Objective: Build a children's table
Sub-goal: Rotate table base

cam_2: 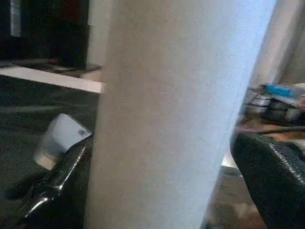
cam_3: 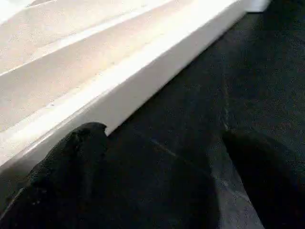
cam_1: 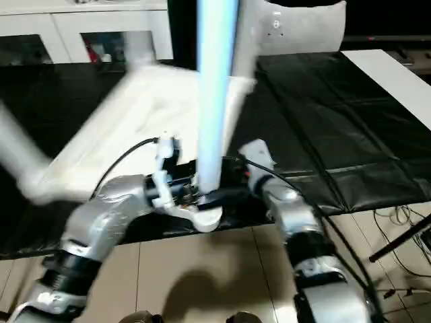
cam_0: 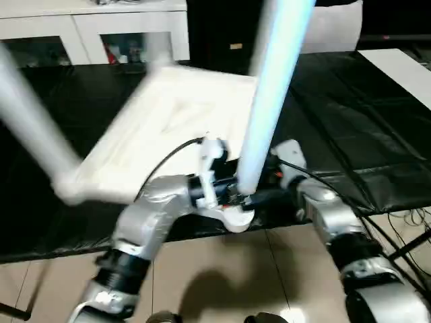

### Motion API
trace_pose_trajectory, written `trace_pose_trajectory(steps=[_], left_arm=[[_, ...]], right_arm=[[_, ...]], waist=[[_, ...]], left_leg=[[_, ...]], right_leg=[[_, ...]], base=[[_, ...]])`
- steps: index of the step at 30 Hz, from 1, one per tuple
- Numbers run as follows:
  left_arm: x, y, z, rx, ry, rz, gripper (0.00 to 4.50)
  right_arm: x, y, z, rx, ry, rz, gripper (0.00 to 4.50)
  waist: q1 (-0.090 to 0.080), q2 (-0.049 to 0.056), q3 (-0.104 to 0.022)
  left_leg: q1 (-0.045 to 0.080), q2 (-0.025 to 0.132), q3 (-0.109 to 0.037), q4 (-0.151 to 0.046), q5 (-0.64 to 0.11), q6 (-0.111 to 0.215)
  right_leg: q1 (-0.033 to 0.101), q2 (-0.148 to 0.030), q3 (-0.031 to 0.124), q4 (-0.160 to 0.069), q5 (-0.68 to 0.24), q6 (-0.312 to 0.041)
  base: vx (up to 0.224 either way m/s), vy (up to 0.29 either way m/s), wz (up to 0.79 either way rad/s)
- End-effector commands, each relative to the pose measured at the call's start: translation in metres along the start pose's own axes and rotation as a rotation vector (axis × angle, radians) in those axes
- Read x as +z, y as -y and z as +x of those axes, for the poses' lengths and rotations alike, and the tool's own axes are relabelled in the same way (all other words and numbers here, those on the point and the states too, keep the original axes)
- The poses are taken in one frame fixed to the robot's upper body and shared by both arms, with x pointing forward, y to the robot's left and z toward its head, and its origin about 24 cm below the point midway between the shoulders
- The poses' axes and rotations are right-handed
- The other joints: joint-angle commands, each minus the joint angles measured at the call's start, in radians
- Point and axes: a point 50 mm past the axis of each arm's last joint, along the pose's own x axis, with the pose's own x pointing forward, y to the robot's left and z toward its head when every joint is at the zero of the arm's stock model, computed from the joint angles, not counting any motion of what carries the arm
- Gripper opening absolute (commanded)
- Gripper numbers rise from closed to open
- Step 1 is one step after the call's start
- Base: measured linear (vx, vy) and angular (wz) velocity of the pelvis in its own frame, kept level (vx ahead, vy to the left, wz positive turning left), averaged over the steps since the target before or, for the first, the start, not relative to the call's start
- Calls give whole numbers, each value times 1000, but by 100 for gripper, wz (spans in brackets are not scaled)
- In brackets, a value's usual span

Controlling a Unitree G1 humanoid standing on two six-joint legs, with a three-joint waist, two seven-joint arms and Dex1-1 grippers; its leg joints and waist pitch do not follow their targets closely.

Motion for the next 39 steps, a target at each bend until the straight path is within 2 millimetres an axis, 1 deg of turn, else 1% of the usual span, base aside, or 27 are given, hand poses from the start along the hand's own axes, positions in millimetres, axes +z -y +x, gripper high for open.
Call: trace_pose_trajectory(steps=[1, 2, 7, 8, 10, 14, 16, 17, 18, 19, 20, 21, 22, 23, 24, 25, 26, 27, 28, 29, 30, 32, 33, 34, 36, 38, 39], left_arm=[[4, -18, -4, 153, -12, 81, 444], [4, -18, -4, 153, -12, 81, 444], [11, -44, -17, 348, -15, 139, 444], [12, -50, -20, 405, -14, 164, 444], [13, -54, -21, 446, -5, 182, 444], [3, -41, -11, 395, 30, 145, 444], [-3, -35, -9, 378, 52, 115, 444], [-7, -33, -10, 382, 53, 102, 444], [-10, -32, -12, 391, 49, 98, 444], [-11, -32, -13, 397, 46, 102, 444], [-17, -33, -24, 442, 37, 102, 444], [-20, -33, -35, 486, 38, 95, 444], [-23, -33, -49, 539, 39, 78, 444], [-23, -33, -49, 539, 39, 78, 444], [-22, -31, -63, 582, 43, 84, 444], [-22, -29, -72, 618, 47, 86, 444], [-21, -27, -78, 643, 49, 87, 444], [-20, -22, -93, 689, 65, 81, 444], [-20, -21, -95, 696, 67, 80, 444], [-21, -17, -102, 722, 65, 84, 444], [-22, -14, -107, 745, 56, 89, 444], [-25, -9, -117, 837, 38, 108, 444], [-25, -7, -120, 875, 37, 115, 444], [-23, -5, -121, 917, 53, 140, 444], [-21, 3, -114, 902, 66, 178, 444], [-21, 7, -112, 882, 64, 170, 444], [-21, 9, -112, 879, 93, 146, 444]], right_arm=[[-4, 14, -4, -70, -15, 1, 450], [-4, 14, -4, -70, -15, 1, 450], [-17, 35, -17, -187, -41, 39, 450], [-21, 40, -22, -209, -41, 49, 450], [-24, 44, -26, -226, -33, 60, 450], [-20, 46, -36, -203, 47, 82, 450], [-15, 44, -41, -190, 91, 93, 450], [-13, 42, -43, -183, 109, 97, 450], [-12, 40, -45, -176, 126, 101, 450], [-11, 39, -46, -172, 131, 100, 450], [-8, 34, -52, -157, 158, 102, 450], [-5, 31, -58, -148, 175, 101, 450], [-2, 26, -66, -138, 194, 101, 450], [-2, 26, -66, -138, 194, 101, 450], [-1, 22, -73, -130, 203, 98, 450], [0, 20, -77, -129, 209, 103, 450], [1, 18, -80, -128, 213, 108, 450], [2, 14, -87, -135, 218, 127, 450], [3, 13, -88, -136, 219, 130, 450], [2, 10, -90, -138, 210, 146, 450], [2, 8, -92, -136, 201, 156, 450], [0, -4, -98, -116, 170, 157, 450], [0, -9, -101, -110, 160, 154, 450], [-1, -15, -104, -105, 159, 157, 450], [-4, -29, -110, -72, 175, 153, 450], [-4, -32, -111, -59, 184, 150, 450], [-5, -35, -112, -52, 184, 151, 450]], waist=[[3, -12, -79], [3, -12, -78], [5, -16, -80], [4, -20, -80], [3, -20, -81], [4, -18, -83], [8, -17, -83], [8, -17, -83], [10, -8, -84], [9, -10, -85], [10, -7, -83], [12, -11, -79], [14, -10, -79], [14, -9, -80], [12, -8, -79], [9, -14, -76], [6, -11, -71], [3, -15, -70], [0, -14, -68], [-7, -23, -64], [-7, -22, -63], [-7, -29, -59], [-3, -22, -58], [-4, -28, -56], [2, -24, -58], [4, -28, -58], [1, -26, -58]], left_leg=[[18, 44, -8, -68, -153, 48], [20, 43, -7, -69, -154, 46], [16, 39, -6, -67, -146, 44], [13, 39, -7, -67, -146, 46], [11, 37, -7, -65, -148, 49], [11, 39, -6, -63, -144, 69], [9, 44, -7, -64, -129, 92], [9, 44, -7, -64, -129, 92], [12, 45, -7, -63, -126, 98], [12, 47, -9, -65, -130, 101], [13, 47, -8, -66, -142, 96], [10, 48, -10, -69, -152, 94], [13, 50, -11, -72, -162, 92], [14, 51, -11, -73, -164, 91], [13, 50, -12, -76, -179, 79], [12, 50, -10, -78, -192, 74], [10, 51, -13, -82, -222, 62], [12, 52, -14, -84, -251, 49], [10, 51, -14, -85, -259, 45], [11, 48, -14, -87, -289, 35], [18, 46, -12, -84, -313, 26], [16, 47, -15, -88, -329, 15], [18, 49, -17, -90, -332, 7], [18, 45, -16, -91, -348, 2], [21, 50, -21, -93, -359, -9], [20, 51, -25, -98, -388, -18], [17, 50, -27, -101, -401, -25]], right_leg=[[57, -59, 37, -68, -129, -253], [56, -58, 37, -69, -133, -249], [57, -59, 36, -68, -138, -235], [60, -60, 35, -68, -141, -231], [61, -61, 35, -72, -161, -221], [57, -61, 34, -74, -164, -229], [58, -61, 35, -70, -123, -237], [58, -61, 35, -70, -123, -237], [53, -60, 34, -70, -107, -241], [53, -59, 33, -68, -102, -245], [51, -58, 33, -72, -113, -244], [56, -58, 35, -72, -117, -230], [55, -60, 36, -74, -129, -220], [54, -58, 35, -73, -135, -217], [53, -60, 34, -75, -171, -213], [51, -57, 35, -80, -189, -208], [49, -58, 35, -83, -237, -197], [49, -61, 36, -86, -289, -180], [47, -59, 36, -88, -311, -169], [40, -55, 35, -96, -374, -146], [31, -55, 37, -103, -427, -127], [28, -55, 37, -107, -474, -97], [26, -53, 39, -108, -476, -76], [21, -52, 38, -114, -503, -61], [17, -56, 40, -117, -504, -43], [16, -57, 39, -117, -510, -34], [17, -55, 38, -114, -498, -35]], base=[[0, 0, 0], [0, 0, 0], [0, 0, 0], [0, 0, 0], [0, 0, 0], [0, 0, 0], [0, 0, 0], [0, 0, 0], [0, 0, 0], [0, 0, 0], [0, 0, 0], [0, 0, 0], [0, 0, 0], [0, 0, 0], [0, 0, 0], [0, 0, 0], [0, 0, 0], [0, 0, 0], [0, 0, 0], [0, 0, 0], [0, 0, 0], [0, 0, 0], [0, 0, 0], [0, 0, 0], [0, 0, 0], [0, 0, 0], [0, 0, 0]])
